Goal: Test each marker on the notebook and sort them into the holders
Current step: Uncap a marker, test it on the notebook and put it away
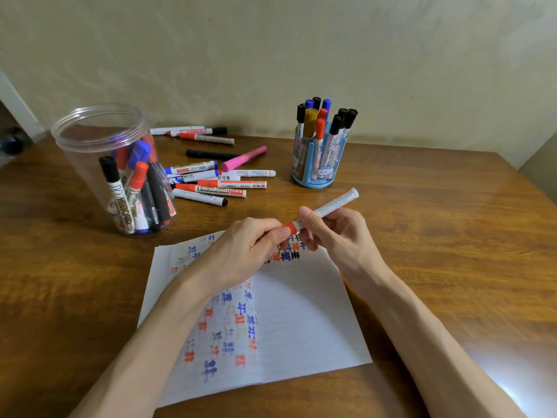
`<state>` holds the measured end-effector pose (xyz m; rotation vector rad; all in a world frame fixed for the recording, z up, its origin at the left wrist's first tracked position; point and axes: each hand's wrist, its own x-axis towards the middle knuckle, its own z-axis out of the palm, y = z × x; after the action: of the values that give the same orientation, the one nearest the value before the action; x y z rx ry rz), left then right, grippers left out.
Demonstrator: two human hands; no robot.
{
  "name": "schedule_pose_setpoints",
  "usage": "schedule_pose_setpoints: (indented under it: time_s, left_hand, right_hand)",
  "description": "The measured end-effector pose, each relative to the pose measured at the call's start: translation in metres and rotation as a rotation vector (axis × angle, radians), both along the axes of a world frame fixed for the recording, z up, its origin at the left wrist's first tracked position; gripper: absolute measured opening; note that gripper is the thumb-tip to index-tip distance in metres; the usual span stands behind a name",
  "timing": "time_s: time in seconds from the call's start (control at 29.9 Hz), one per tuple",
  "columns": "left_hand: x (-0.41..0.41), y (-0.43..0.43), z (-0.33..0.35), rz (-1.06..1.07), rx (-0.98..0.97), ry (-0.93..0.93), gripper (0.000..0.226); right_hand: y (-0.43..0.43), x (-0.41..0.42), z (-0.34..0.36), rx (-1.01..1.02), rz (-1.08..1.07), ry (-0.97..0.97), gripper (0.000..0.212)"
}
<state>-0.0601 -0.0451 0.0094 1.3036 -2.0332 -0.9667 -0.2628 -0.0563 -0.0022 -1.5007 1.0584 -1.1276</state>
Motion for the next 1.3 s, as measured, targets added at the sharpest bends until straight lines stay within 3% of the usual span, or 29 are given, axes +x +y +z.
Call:
schedule_pose_setpoints:
  time_s: [0.27,0.4,0.54,0.64,0.74,0.84,1.04,1.3]
  left_hand:
    - [-0.007,0.002,-0.013,0.151,-0.241,-0.156,0.020]
    - [-0.006,0.002,-0.017,0.181,-0.289,-0.203,0.020]
    - [-0.007,0.006,-0.015,0.144,-0.321,-0.217,0.021]
    - [-0.009,0.008,-0.014,0.115,-0.289,-0.256,0.029]
    - [-0.010,0.008,-0.013,0.098,-0.263,-0.283,0.046]
    - [-0.010,0.008,-0.016,0.089,-0.266,-0.321,0.030]
    - [0.001,0.004,-0.018,0.062,-0.182,-0.389,0.015]
    - [0.025,-0.003,-0.009,0.083,-0.078,-0.476,0.017]
  right_hand:
    - [0.000,0.011,-0.010,0.105,-0.067,-0.152,0.044]
    - [0.002,0.012,-0.006,0.038,-0.082,-0.043,0.026]
    - [-0.002,0.005,0.005,0.095,-0.070,0.081,0.026]
    - [-0.003,0.001,0.008,0.119,-0.059,0.143,0.026]
    - [0.003,0.003,-0.001,0.116,-0.056,0.079,0.028]
    - [0.008,0.011,-0.011,0.057,-0.124,-0.006,0.028]
    - [0.009,0.022,-0.013,-0.023,-0.134,0.022,0.028]
    - [0.005,0.049,-0.011,0.015,-0.131,0.034,0.029]
